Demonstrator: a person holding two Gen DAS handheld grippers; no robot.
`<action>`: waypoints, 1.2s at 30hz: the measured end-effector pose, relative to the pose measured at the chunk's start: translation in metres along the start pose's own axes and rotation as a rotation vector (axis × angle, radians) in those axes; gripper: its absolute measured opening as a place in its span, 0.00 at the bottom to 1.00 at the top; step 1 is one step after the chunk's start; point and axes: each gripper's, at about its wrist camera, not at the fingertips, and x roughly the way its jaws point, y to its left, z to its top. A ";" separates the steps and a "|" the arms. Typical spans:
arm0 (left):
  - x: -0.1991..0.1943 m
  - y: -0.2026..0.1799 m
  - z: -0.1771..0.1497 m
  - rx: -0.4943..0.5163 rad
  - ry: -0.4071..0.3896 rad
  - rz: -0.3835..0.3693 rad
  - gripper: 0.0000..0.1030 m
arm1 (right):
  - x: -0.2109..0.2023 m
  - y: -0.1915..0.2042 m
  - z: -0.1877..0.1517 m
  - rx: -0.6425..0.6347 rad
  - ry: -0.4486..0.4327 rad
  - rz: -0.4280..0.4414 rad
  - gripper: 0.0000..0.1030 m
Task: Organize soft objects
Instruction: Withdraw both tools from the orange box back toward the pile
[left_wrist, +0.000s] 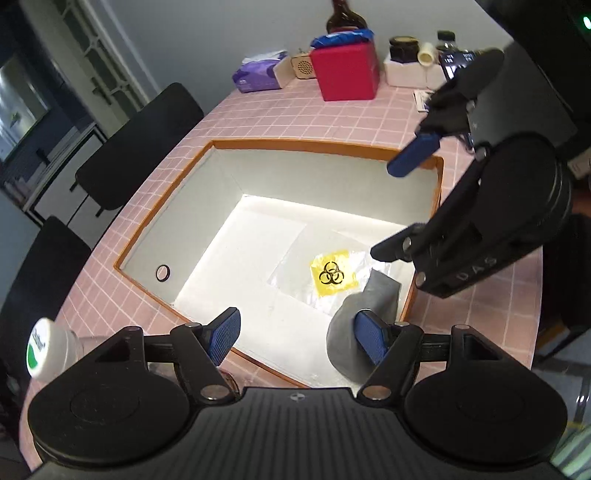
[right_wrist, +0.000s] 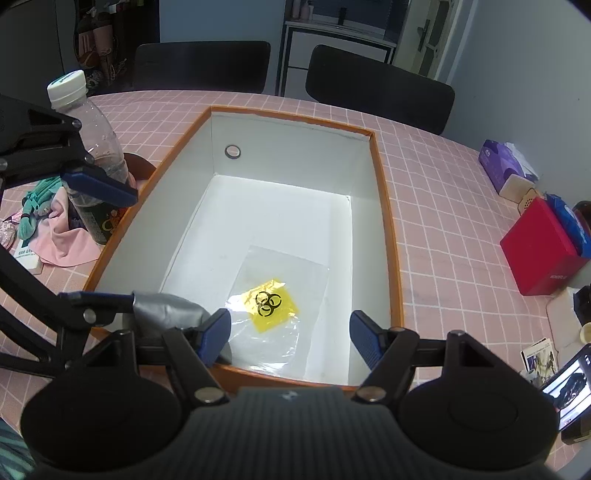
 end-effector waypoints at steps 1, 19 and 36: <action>0.000 -0.002 -0.001 0.035 0.005 -0.025 0.80 | -0.001 0.000 0.000 -0.003 0.000 0.005 0.68; -0.047 -0.001 -0.013 0.096 -0.087 -0.121 0.80 | -0.026 0.011 -0.005 0.020 -0.058 0.078 0.69; -0.104 -0.003 -0.138 -0.224 -0.346 -0.002 0.78 | -0.072 0.095 -0.074 0.052 -0.317 0.147 0.74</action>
